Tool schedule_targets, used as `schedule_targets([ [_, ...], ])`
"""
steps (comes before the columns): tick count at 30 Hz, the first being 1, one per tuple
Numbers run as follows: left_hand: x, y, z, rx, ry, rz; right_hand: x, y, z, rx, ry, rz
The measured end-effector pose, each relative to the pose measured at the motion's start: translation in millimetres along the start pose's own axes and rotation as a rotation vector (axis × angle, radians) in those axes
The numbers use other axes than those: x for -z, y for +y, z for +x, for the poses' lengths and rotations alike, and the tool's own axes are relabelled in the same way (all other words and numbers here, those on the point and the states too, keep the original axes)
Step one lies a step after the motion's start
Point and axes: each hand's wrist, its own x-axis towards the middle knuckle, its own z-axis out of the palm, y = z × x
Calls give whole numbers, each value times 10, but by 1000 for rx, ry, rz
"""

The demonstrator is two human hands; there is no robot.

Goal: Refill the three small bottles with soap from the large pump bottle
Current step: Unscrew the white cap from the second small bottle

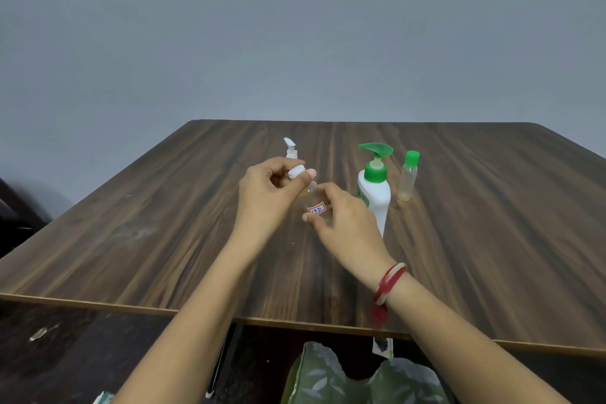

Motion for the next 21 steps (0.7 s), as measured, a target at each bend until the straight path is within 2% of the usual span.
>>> schedule_targets([
  [5, -19, 36, -22, -79, 186, 361, -66, -15, -55, 47, 55, -151],
  [8, -4, 75, -15, -83, 212, 635, -84, -33, -73, 87, 61, -220],
  [10, 80, 111, 1, -79, 255, 703, -92, 1, -95, 75, 25, -244],
  [12, 209, 98, 77, -47, 278, 577, -103, 57, -115, 13, -41, -148],
  [15, 342, -88, 235, 116, 150, 123, -139, 111, -71, -144, -140, 209],
  [17, 293, -356, 286, 254, 53, -66, -191, 145, -22, -216, -165, 325],
  [19, 201, -654, 257, 339, -48, -90, -265, 203, 13, -250, -162, 337],
  [21, 166, -875, 205, 351, -118, -59, -331, 267, 27, -280, -154, 344],
])
